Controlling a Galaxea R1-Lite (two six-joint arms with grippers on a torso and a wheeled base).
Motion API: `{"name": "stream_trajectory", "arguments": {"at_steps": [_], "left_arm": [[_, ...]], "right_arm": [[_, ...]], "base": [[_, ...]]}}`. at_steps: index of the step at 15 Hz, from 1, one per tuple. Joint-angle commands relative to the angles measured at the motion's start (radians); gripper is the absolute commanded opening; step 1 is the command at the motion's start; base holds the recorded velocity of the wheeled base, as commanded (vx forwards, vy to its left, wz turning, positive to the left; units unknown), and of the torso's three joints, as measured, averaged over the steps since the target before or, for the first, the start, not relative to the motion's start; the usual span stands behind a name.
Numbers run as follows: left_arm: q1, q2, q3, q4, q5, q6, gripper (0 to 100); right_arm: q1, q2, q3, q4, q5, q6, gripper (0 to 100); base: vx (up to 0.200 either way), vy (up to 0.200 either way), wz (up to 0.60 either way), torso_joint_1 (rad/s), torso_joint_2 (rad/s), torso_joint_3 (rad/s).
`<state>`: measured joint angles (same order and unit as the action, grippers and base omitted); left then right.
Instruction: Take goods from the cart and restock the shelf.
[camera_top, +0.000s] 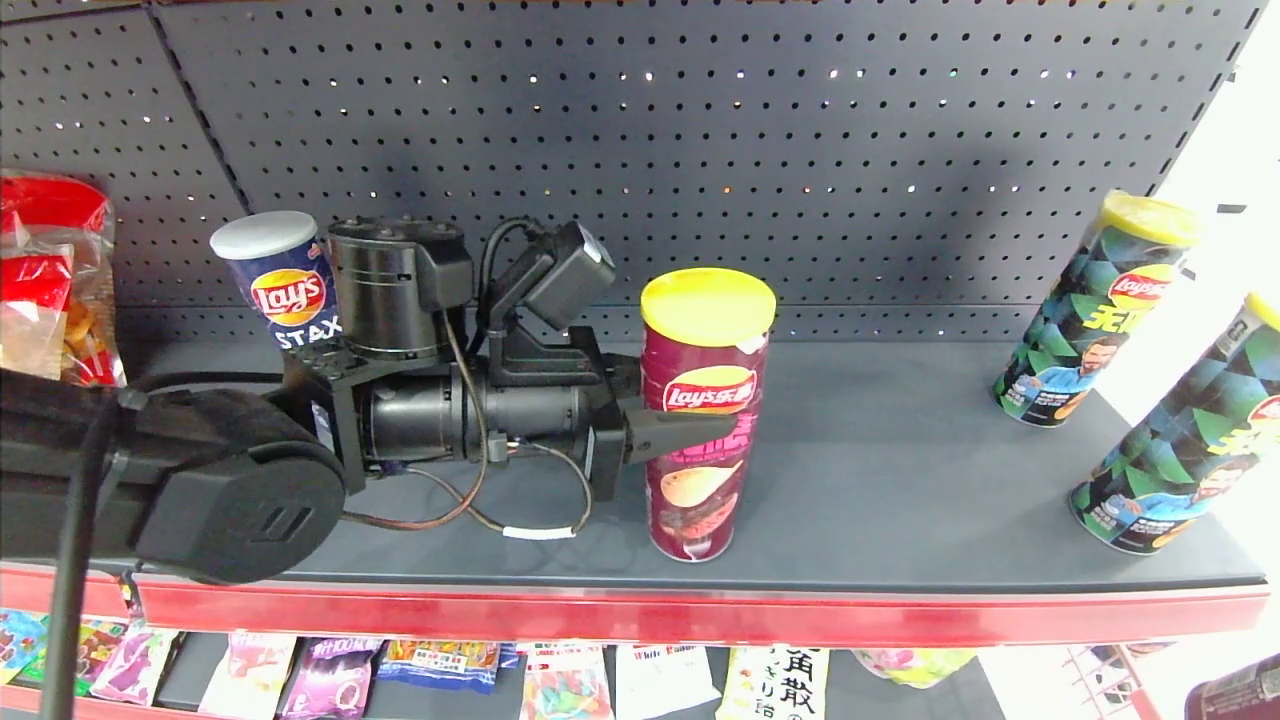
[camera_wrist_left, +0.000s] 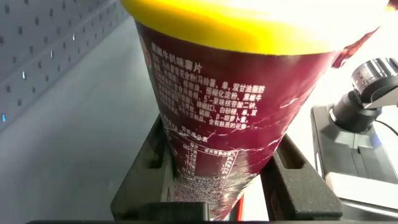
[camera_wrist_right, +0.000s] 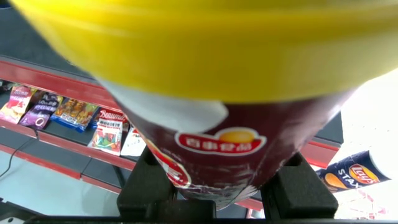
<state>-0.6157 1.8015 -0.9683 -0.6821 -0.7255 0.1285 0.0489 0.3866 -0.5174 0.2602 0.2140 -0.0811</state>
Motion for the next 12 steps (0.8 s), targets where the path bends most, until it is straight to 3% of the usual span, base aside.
{"name": "stream_trajectory", "arguments": {"at_steps": [1,12], "left_arm": [[-0.007,0.035,0.003,-0.040,-0.002,0.002,0],[-0.035,0.010,0.071,-0.070,-0.008,-0.001,0]], "right_arm": [[0.000,0.002,-0.003,0.001,0.001,0.000,0],[0.000,0.002,-0.006,0.001,-0.001,0.000,0]], "base": [[0.000,0.000,0.00,0.000,0.00,0.000],[0.000,0.000,0.00,0.000,0.00,0.000]]}}
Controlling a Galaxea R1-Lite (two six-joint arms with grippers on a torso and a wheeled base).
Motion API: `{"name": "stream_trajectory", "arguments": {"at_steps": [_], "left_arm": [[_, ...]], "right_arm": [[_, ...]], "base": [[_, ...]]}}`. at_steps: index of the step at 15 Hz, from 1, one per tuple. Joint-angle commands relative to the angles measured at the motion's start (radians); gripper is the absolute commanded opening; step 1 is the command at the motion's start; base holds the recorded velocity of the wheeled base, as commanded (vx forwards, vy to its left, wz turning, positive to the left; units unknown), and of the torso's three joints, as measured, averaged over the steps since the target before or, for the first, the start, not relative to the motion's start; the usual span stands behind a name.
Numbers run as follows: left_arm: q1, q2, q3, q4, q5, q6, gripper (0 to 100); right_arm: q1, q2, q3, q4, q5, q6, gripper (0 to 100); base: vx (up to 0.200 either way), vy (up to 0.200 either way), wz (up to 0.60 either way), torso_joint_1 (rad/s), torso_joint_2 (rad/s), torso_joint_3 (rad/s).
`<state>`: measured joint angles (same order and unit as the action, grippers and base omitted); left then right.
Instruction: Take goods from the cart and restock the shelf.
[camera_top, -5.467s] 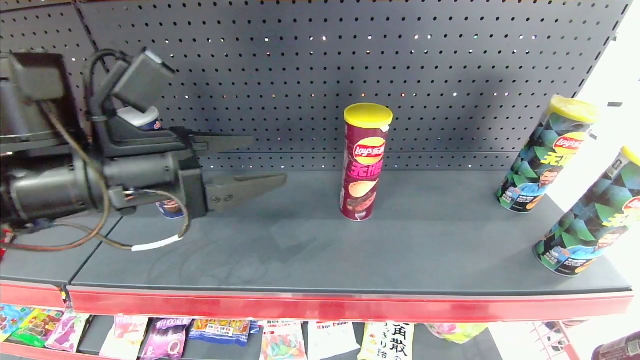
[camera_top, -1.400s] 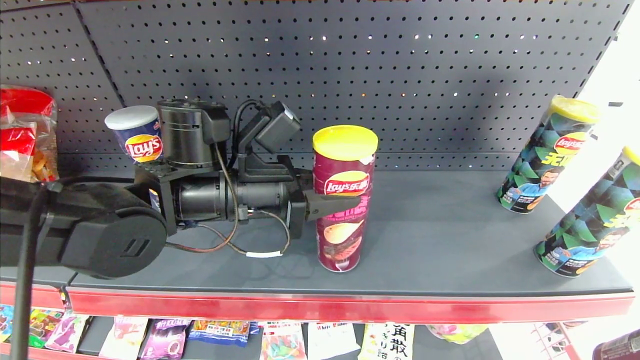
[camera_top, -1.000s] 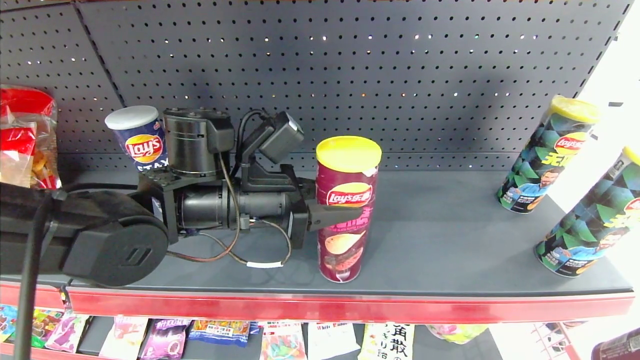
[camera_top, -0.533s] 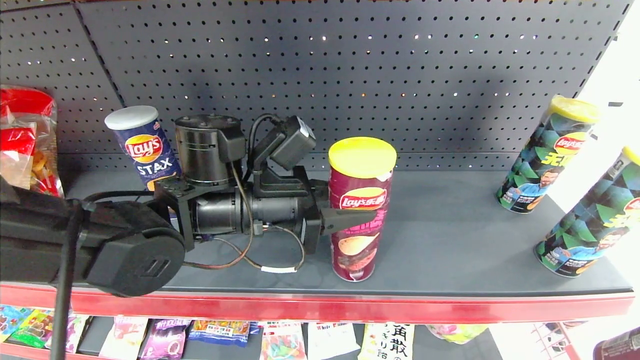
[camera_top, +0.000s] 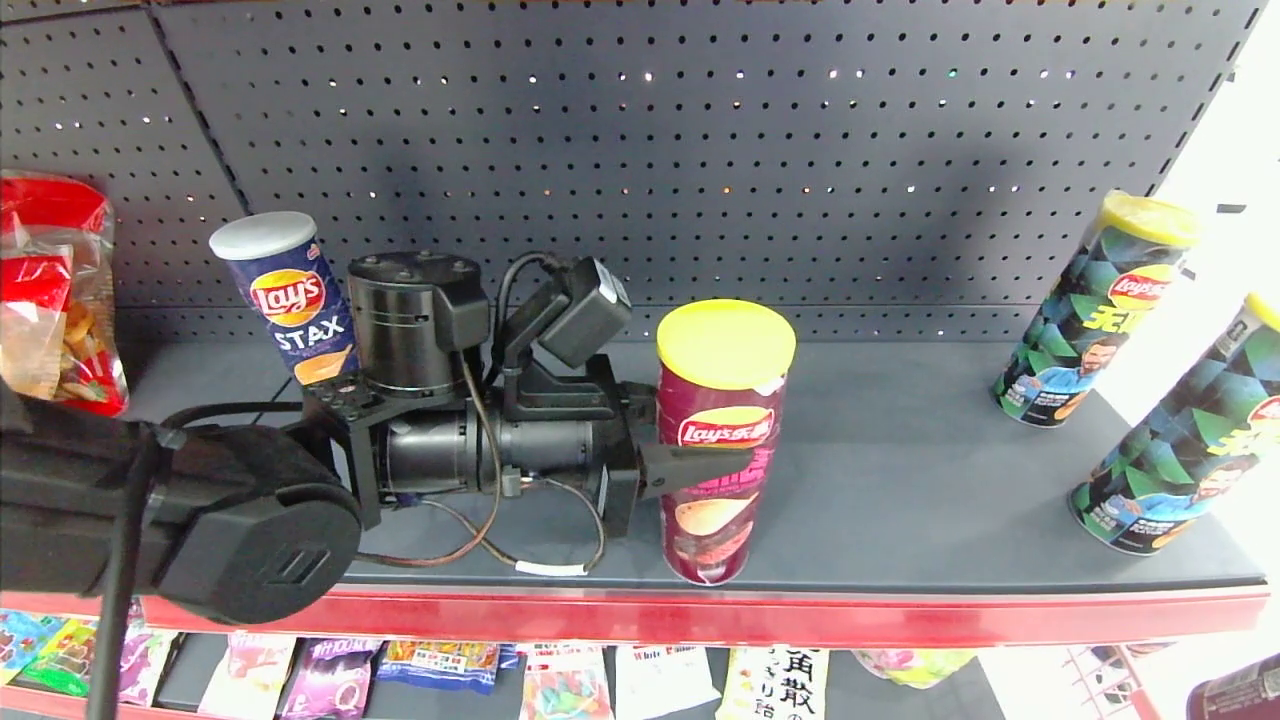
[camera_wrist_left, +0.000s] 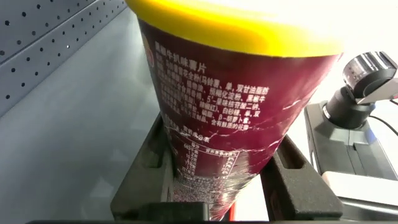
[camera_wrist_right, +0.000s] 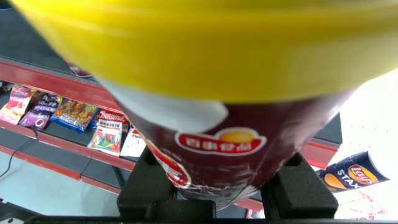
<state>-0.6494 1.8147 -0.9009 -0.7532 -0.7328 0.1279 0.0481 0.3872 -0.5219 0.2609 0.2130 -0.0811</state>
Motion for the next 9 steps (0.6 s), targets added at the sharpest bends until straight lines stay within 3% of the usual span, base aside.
{"name": "stream_trajectory", "arguments": {"at_steps": [1,4,5,9], "left_arm": [[-0.004,-0.005,0.003,0.002,0.000,-0.001,0],[-0.009,-0.003,0.005,-0.005,0.004,0.006,0],[-0.009,-0.003,0.014,-0.023,0.009,0.001,100],[-0.007,-0.055,0.099,-0.046,0.019,-0.005,100]], "right_arm": [[0.001,-0.001,-0.001,0.000,0.000,0.000,0],[0.001,0.001,-0.003,0.000,0.000,0.000,0],[0.001,0.001,-0.004,-0.002,0.002,0.000,0],[0.006,0.067,-0.049,-0.002,0.019,-0.005,0]], "base": [[0.000,0.000,0.00,0.000,0.00,0.000],[0.000,0.000,0.00,0.000,0.00,0.000],[0.000,0.000,0.00,0.000,0.00,0.000],[0.000,0.000,0.00,0.000,0.00,0.000]]}}
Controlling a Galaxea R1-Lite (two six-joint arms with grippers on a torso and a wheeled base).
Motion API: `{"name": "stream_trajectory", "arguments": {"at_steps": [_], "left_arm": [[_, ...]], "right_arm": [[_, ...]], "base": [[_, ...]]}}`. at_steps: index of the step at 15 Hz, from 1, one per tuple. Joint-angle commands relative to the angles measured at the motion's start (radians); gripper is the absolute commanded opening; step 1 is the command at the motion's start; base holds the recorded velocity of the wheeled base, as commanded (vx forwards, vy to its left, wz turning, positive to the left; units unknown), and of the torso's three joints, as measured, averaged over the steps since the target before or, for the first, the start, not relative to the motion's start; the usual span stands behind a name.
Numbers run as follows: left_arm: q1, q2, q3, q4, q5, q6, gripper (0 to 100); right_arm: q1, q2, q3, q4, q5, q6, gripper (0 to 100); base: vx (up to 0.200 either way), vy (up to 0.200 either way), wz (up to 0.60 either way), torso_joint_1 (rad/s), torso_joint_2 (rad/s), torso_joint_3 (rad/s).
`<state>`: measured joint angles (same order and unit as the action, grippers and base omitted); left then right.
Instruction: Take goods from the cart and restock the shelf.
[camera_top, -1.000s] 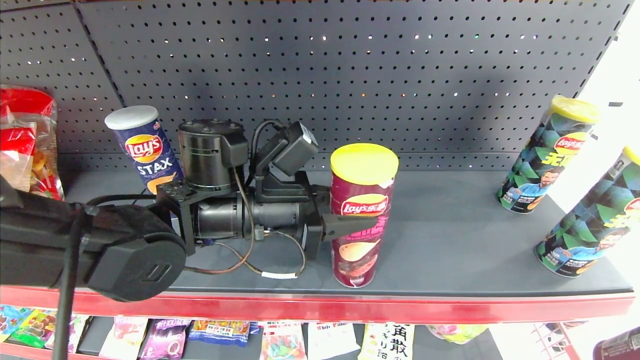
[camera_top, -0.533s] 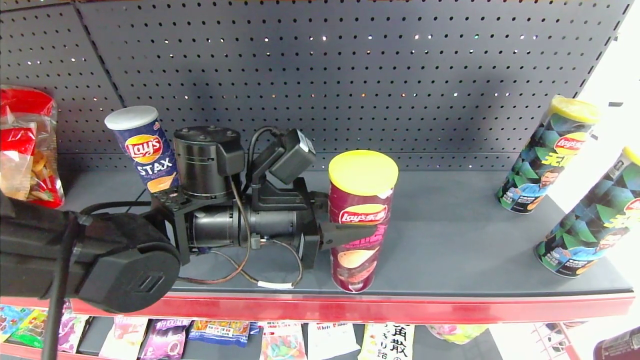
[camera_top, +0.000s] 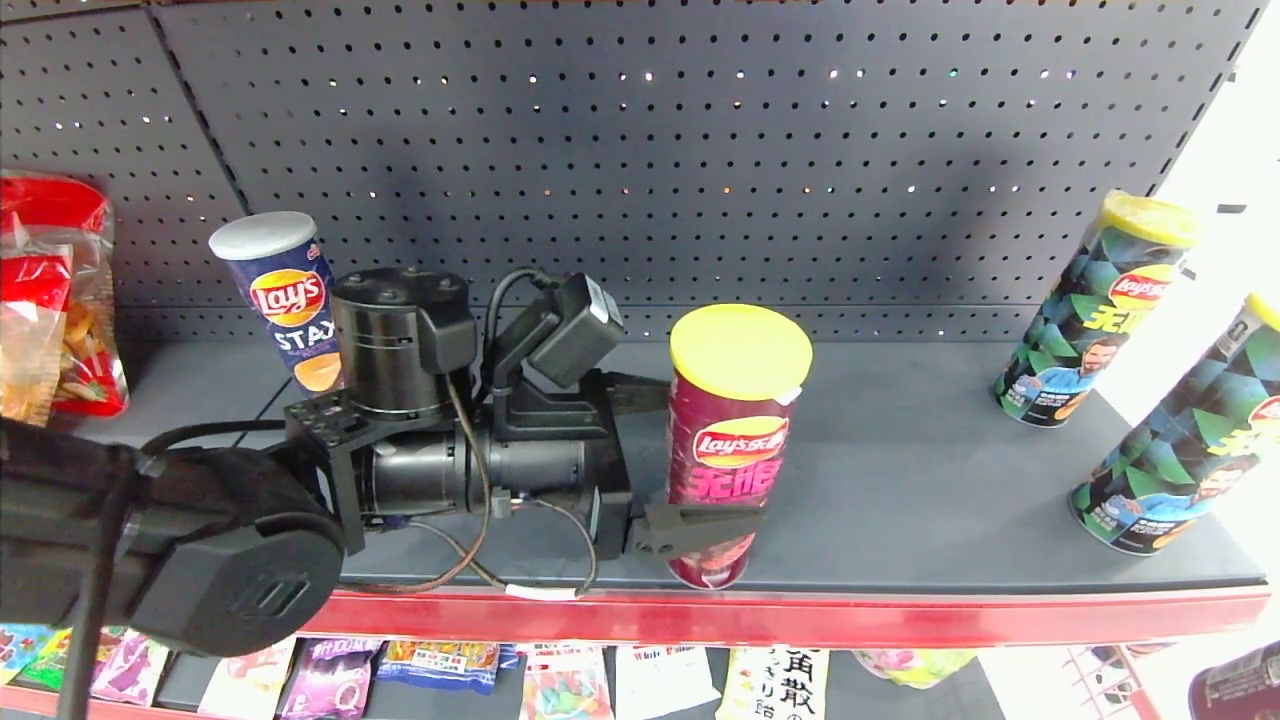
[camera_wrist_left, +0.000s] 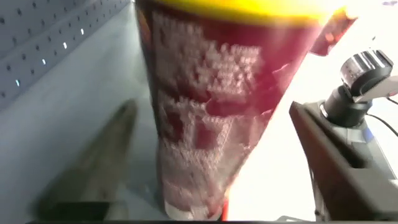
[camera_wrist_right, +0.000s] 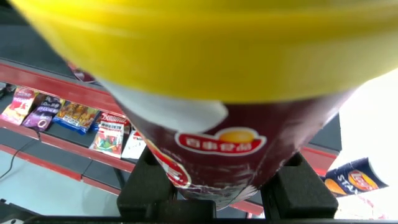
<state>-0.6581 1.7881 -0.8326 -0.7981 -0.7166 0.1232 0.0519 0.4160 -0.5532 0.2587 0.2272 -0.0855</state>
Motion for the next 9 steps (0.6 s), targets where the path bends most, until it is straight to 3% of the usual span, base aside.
{"name": "stream_trajectory", "arguments": {"at_steps": [1,4,7,9], "left_arm": [[0.006,-0.056,0.062,-0.001,0.009,0.000,100],[0.057,-0.154,0.196,-0.001,0.069,-0.002,100],[0.137,-0.289,0.357,0.002,0.103,-0.005,100],[0.152,-0.384,0.451,0.003,0.174,-0.019,100]], "right_arm": [[0.005,0.063,-0.031,-0.001,0.021,-0.003,0],[0.063,0.211,-0.102,-0.009,0.044,-0.056,0],[0.181,0.431,-0.180,-0.133,0.037,-0.086,0],[0.249,0.569,-0.238,-0.204,0.038,-0.086,0]], "base": [[0.000,0.000,0.00,0.000,0.00,0.000],[0.000,0.000,0.00,0.000,0.00,0.000],[0.000,0.000,0.00,0.000,0.00,0.000],[0.000,0.000,0.00,0.000,0.00,0.000]]}}
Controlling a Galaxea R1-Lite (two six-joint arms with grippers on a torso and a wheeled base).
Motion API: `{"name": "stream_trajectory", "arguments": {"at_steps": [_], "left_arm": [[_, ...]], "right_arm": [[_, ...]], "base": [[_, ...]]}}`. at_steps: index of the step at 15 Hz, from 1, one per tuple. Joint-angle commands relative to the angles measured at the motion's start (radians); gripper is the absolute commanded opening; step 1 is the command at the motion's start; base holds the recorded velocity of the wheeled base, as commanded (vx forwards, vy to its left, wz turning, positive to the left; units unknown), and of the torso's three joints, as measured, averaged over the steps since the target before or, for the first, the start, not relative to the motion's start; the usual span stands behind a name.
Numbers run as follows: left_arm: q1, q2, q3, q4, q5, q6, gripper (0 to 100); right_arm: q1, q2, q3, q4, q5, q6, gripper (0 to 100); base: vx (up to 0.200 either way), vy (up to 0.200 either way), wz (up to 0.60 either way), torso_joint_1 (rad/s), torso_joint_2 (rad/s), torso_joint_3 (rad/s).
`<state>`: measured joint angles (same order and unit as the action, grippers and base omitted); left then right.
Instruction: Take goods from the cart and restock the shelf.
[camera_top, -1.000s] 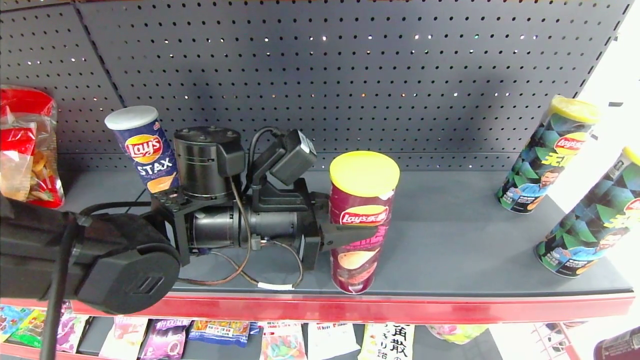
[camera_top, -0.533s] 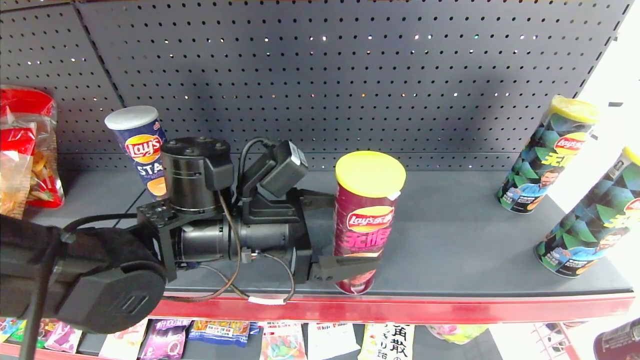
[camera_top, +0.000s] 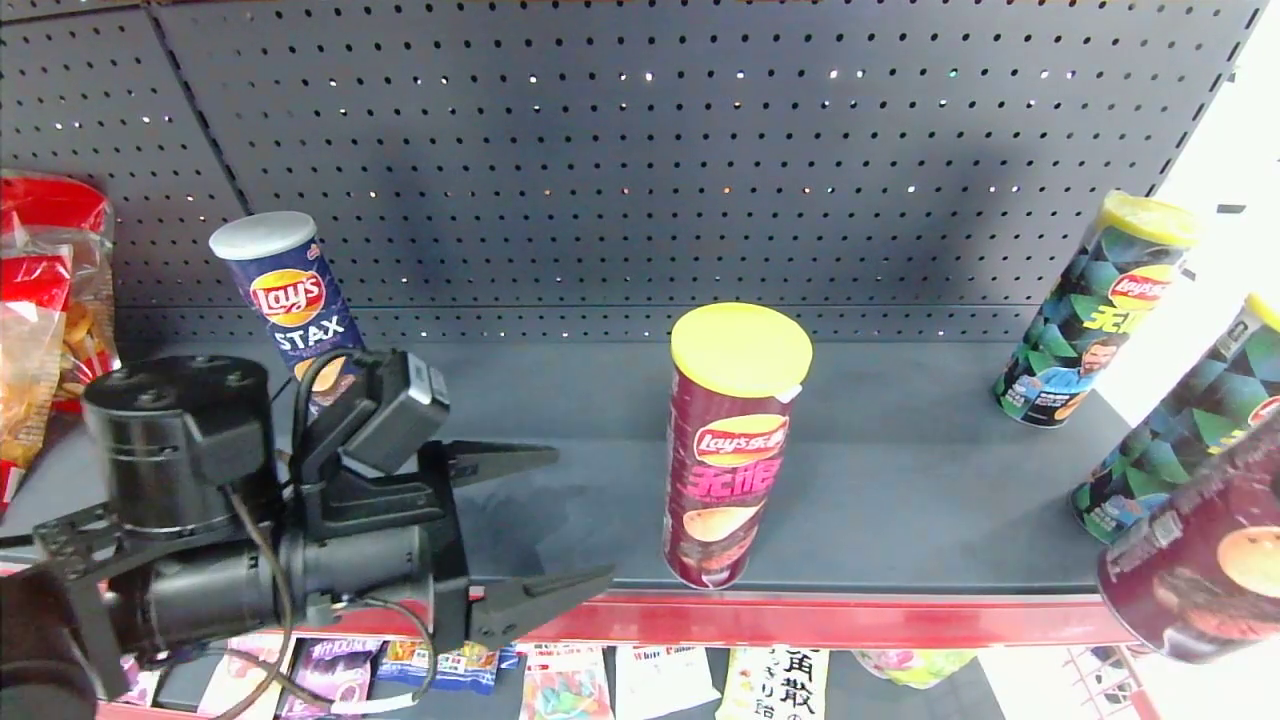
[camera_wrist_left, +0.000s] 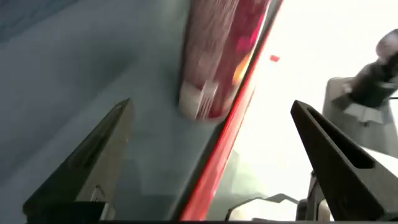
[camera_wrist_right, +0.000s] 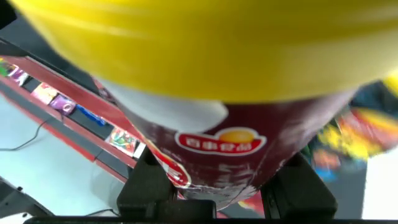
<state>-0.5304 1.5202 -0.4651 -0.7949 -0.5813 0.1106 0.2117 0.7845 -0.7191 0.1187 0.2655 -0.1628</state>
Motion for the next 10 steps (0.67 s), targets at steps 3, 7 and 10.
{"name": "stream_trajectory", "arguments": {"at_steps": [3,7,10], "left_arm": [[0.024,-0.232,0.177,0.025,0.172,-0.046,100],[0.026,-0.318,0.194,0.115,0.245,-0.048,100],[0.024,-0.321,0.194,0.114,0.245,-0.049,100]], "right_arm": [[0.160,0.371,-0.186,-0.071,0.003,-0.001,0],[0.175,0.605,-0.304,-0.209,0.004,0.014,0],[0.175,0.768,-0.332,-0.372,0.004,0.012,0]], "base": [[0.000,0.000,0.00,0.000,0.00,0.000],[0.000,0.000,0.00,0.000,0.00,0.000],[0.000,0.000,0.00,0.000,0.00,0.000]]}}
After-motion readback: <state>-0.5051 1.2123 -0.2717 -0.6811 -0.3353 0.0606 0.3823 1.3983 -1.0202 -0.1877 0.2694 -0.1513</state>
